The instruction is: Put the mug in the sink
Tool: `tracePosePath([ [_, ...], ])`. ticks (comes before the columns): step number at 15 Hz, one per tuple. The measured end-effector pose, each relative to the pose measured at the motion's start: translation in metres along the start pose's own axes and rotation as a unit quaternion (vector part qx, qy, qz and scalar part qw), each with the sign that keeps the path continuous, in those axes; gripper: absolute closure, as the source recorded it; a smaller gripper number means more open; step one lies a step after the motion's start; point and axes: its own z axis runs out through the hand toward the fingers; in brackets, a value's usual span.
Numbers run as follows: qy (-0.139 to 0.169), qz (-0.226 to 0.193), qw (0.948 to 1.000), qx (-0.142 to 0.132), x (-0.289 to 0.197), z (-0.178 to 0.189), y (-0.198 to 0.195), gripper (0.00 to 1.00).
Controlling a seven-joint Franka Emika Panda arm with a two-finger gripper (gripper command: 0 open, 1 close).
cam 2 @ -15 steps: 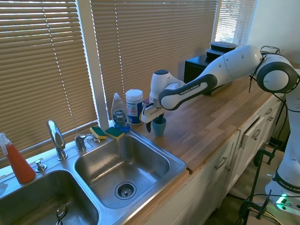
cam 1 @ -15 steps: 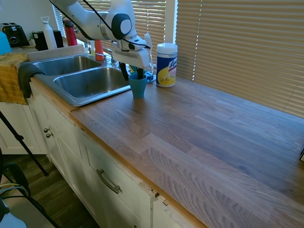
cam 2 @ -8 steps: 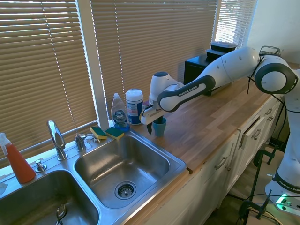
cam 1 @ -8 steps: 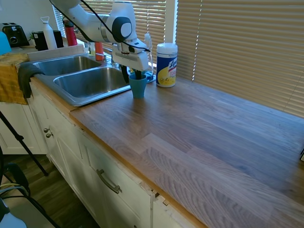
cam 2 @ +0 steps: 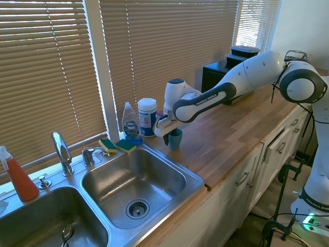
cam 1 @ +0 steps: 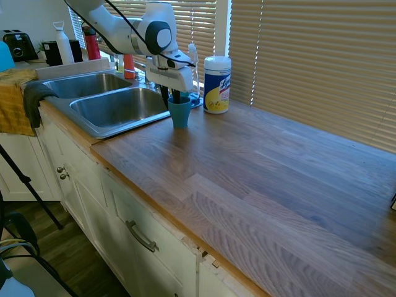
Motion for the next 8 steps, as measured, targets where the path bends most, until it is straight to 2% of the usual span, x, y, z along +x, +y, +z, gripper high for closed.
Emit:
tracePosePath([
  [5, 0.002, -0.002, 1.0, 0.003, -0.001, -0.008, -0.001, 1.0],
  [8, 0.005, -0.009, 0.9998, 0.017, -0.014, -0.027, -0.008, 1.0],
])
